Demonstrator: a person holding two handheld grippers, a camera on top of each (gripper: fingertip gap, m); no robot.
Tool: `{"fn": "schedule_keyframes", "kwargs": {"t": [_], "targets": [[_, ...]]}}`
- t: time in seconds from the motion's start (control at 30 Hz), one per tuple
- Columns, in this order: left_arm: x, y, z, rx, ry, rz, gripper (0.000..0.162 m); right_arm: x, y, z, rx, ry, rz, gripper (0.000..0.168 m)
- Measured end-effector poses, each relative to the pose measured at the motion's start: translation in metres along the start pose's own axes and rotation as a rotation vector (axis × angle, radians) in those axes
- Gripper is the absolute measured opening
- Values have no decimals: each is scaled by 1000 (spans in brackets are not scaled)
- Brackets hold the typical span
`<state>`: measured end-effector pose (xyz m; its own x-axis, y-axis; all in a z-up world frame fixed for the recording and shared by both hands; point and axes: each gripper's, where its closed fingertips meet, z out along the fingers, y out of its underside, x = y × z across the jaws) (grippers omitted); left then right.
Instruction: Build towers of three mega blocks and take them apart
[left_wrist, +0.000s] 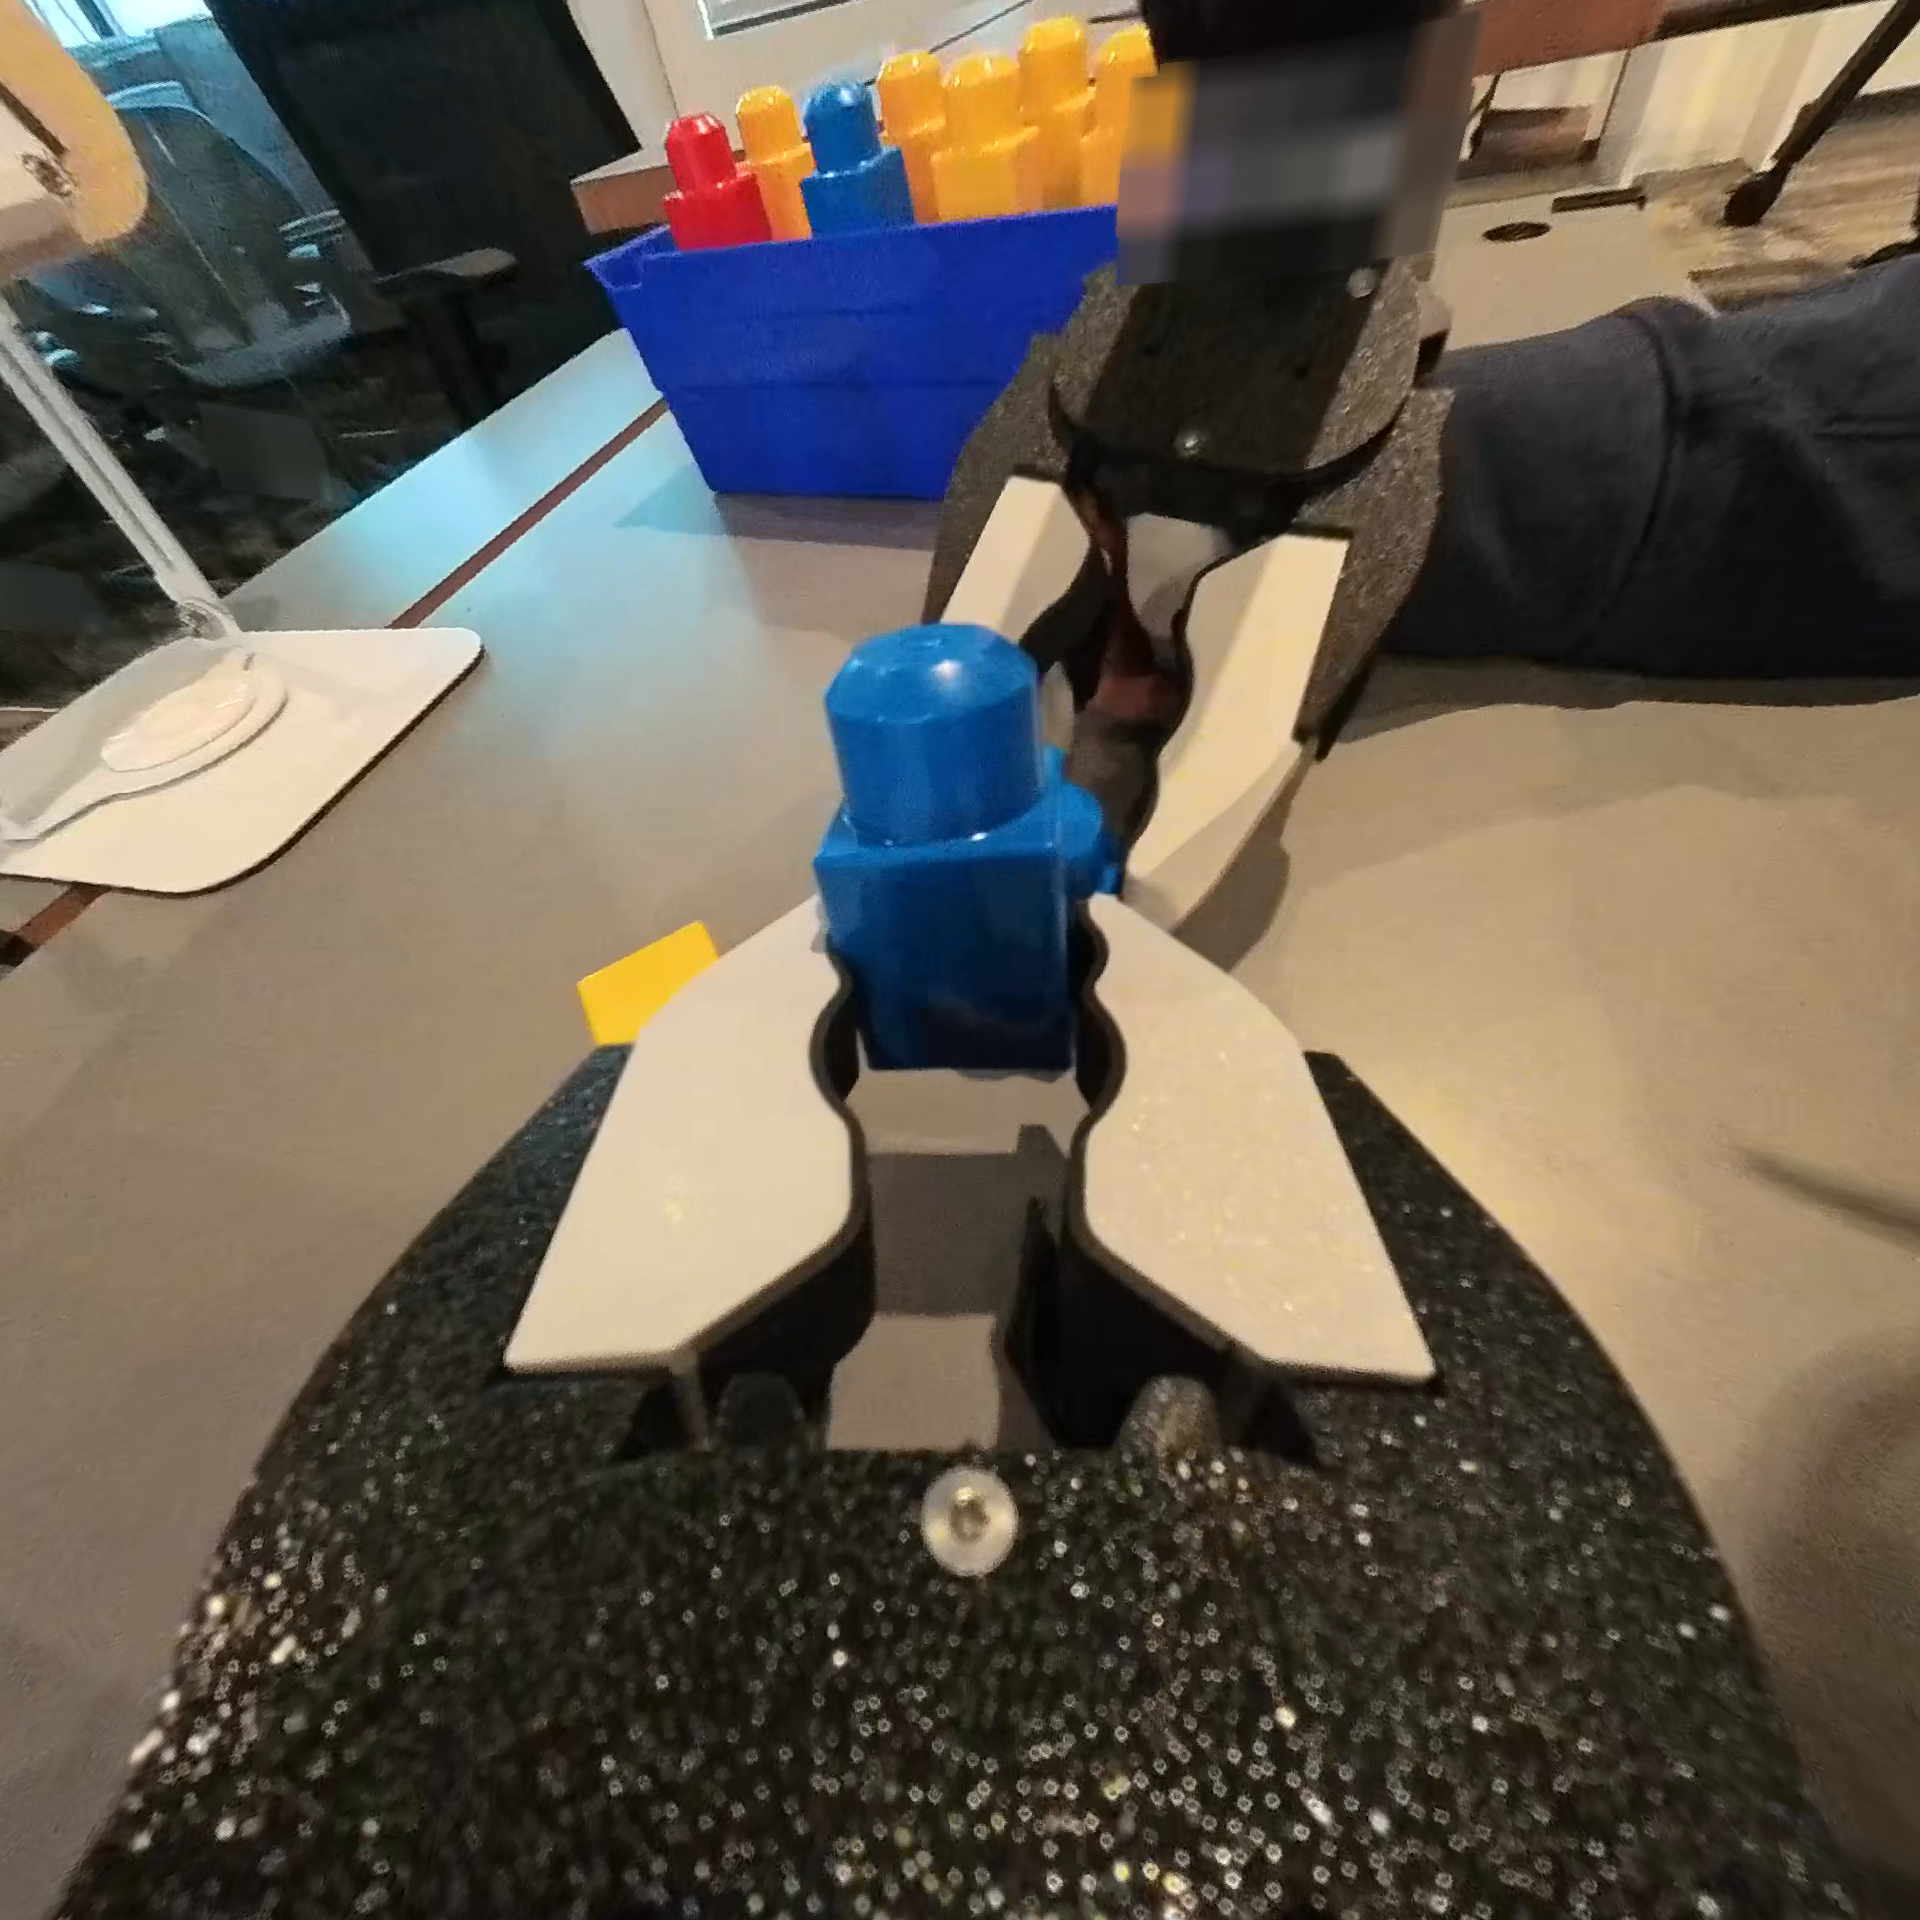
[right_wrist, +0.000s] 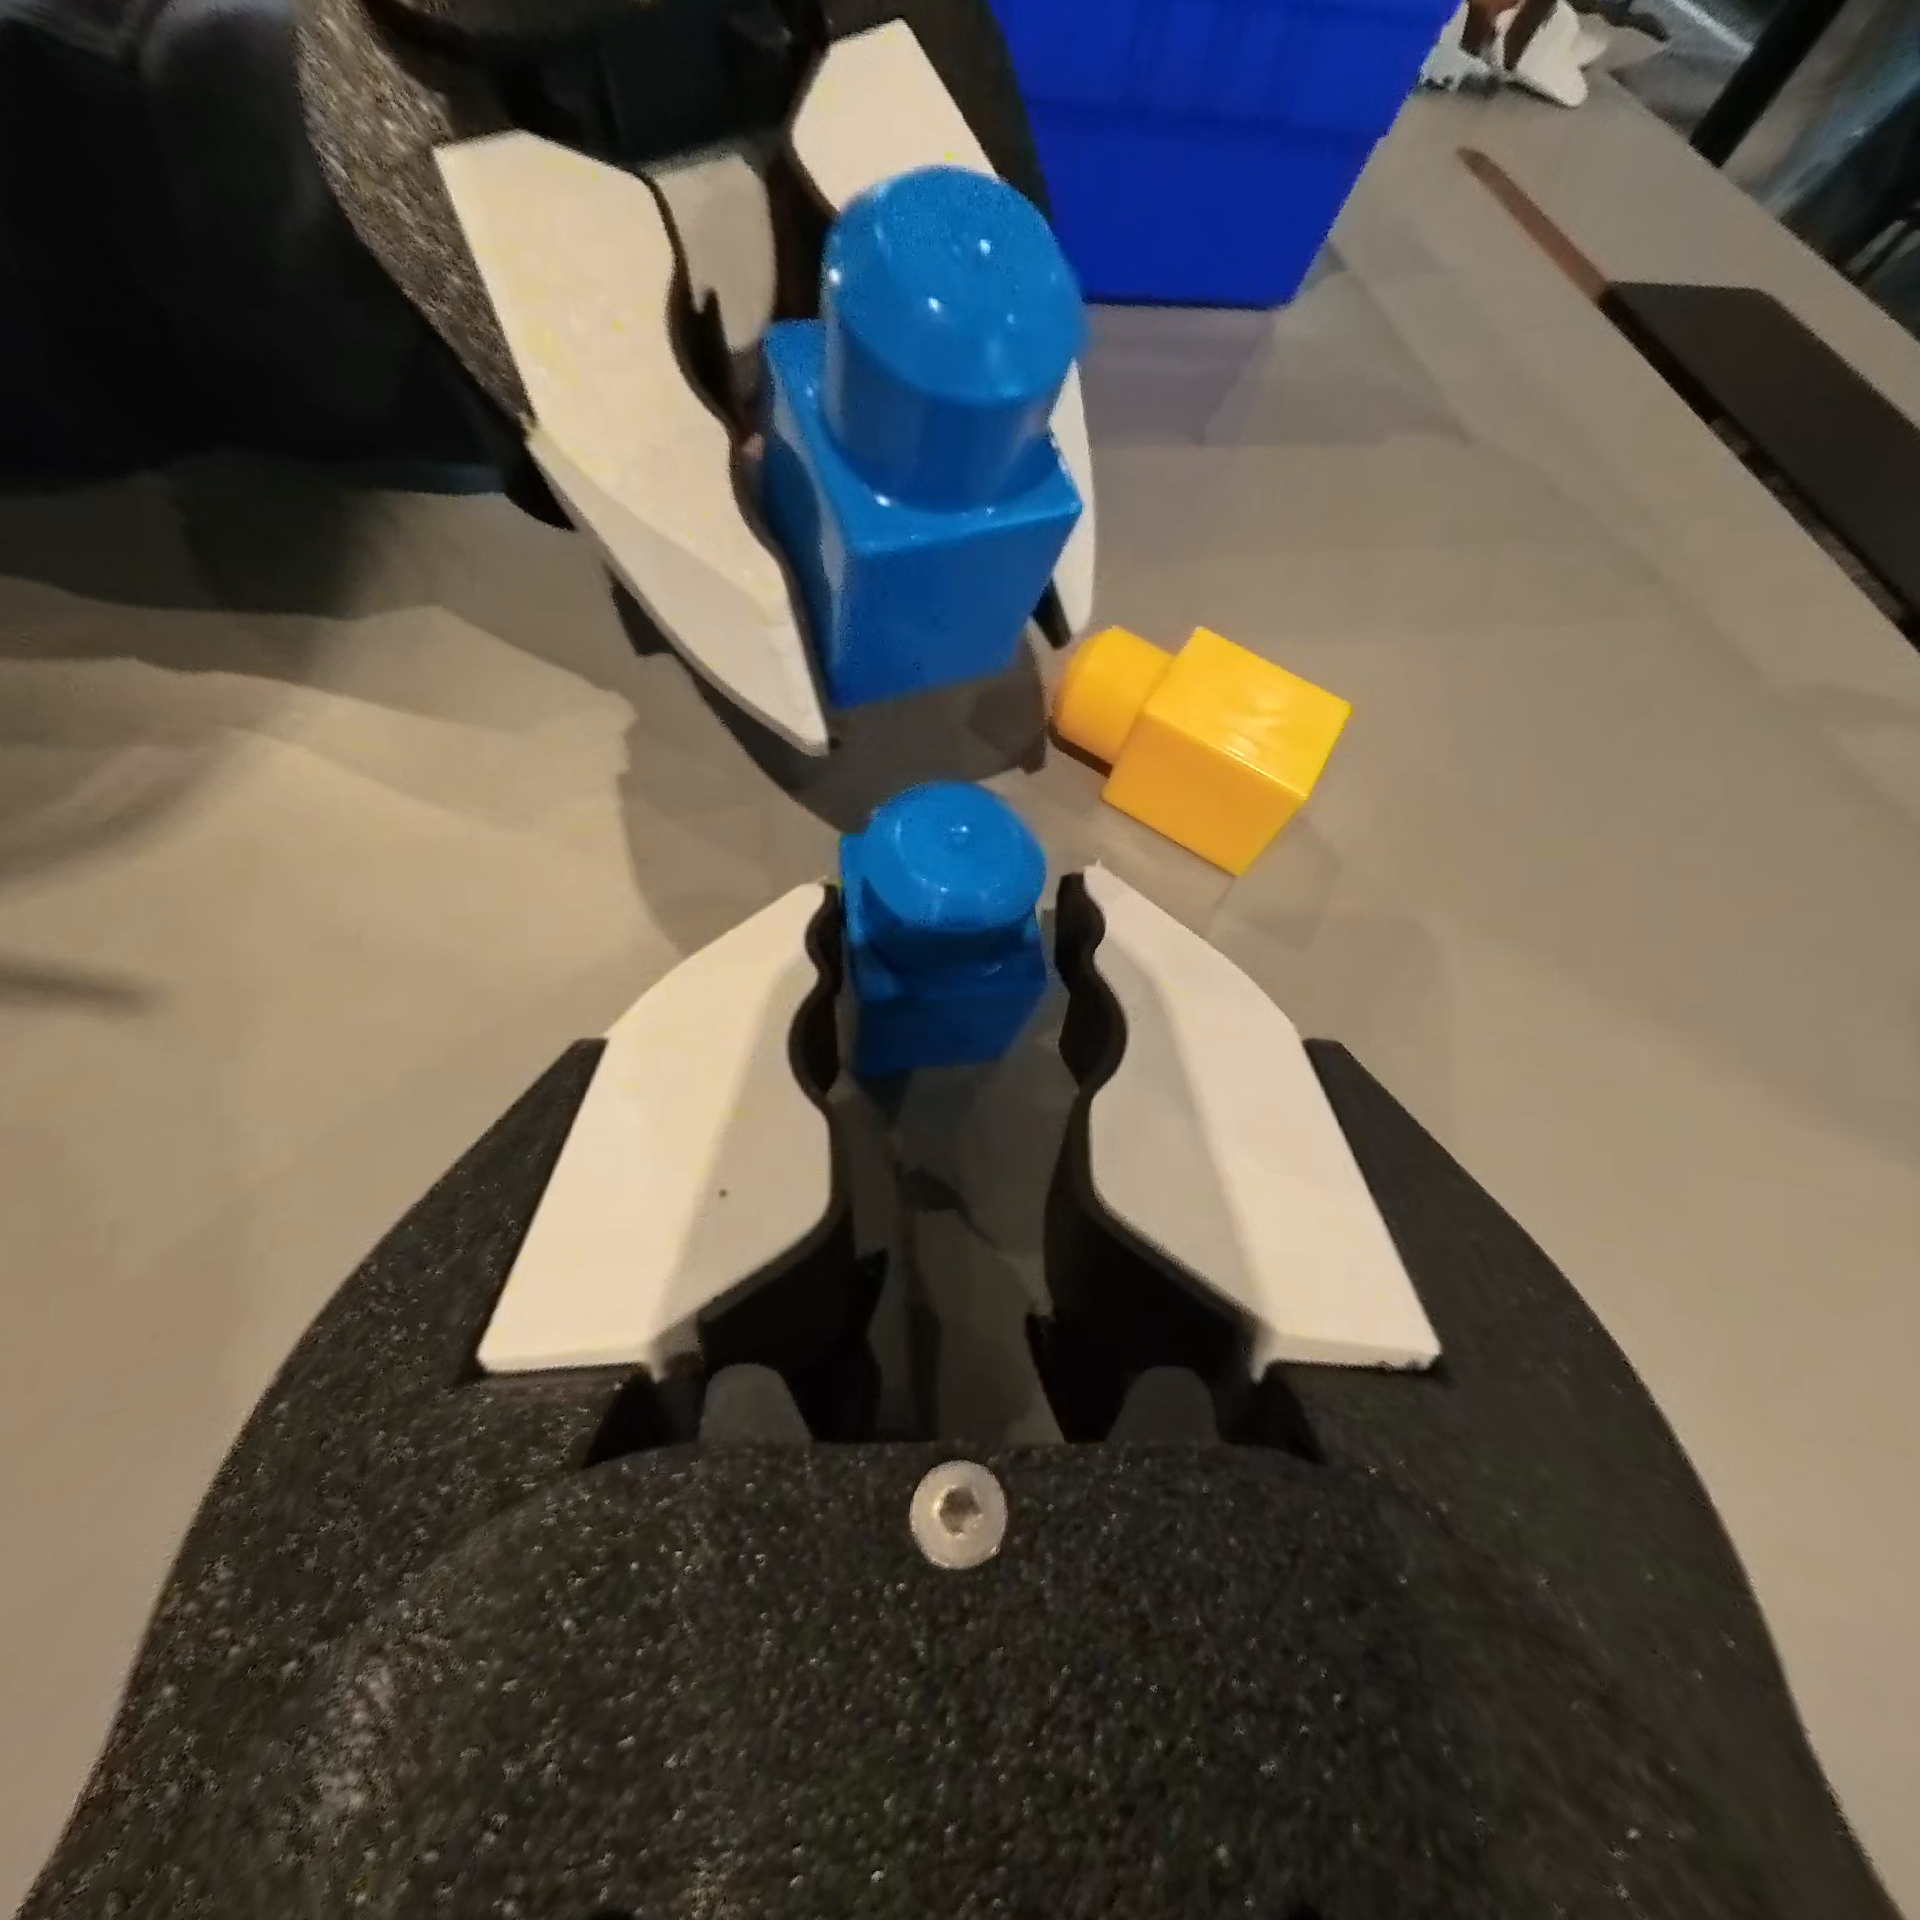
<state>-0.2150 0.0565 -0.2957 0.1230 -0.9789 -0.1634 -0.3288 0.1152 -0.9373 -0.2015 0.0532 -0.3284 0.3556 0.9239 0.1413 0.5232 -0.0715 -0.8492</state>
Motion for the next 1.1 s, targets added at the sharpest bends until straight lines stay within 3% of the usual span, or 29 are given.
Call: {"fn": "schedule_keyframes", "kwargs": {"t": [0.23, 0.33, 0.5, 0.7, 1.1], "targets": [[4, -1, 1, 13, 42, -26, 38, 16, -3, -10, 53, 78, -9, 37], [8, -3, 2, 23, 64, -15, 37, 25, -28, -33, 255, 71, 65, 36], [22, -6, 9, 27, 91, 56, 37, 3, -70, -66, 562, -101, 79, 36], [25, -5, 11, 9, 107, 44, 36, -12, -83, -73, 636, -183, 65, 36], [31, 11, 18, -117, 122, 51, 36, -15, -74, -56, 525, -160, 35, 36]]}}
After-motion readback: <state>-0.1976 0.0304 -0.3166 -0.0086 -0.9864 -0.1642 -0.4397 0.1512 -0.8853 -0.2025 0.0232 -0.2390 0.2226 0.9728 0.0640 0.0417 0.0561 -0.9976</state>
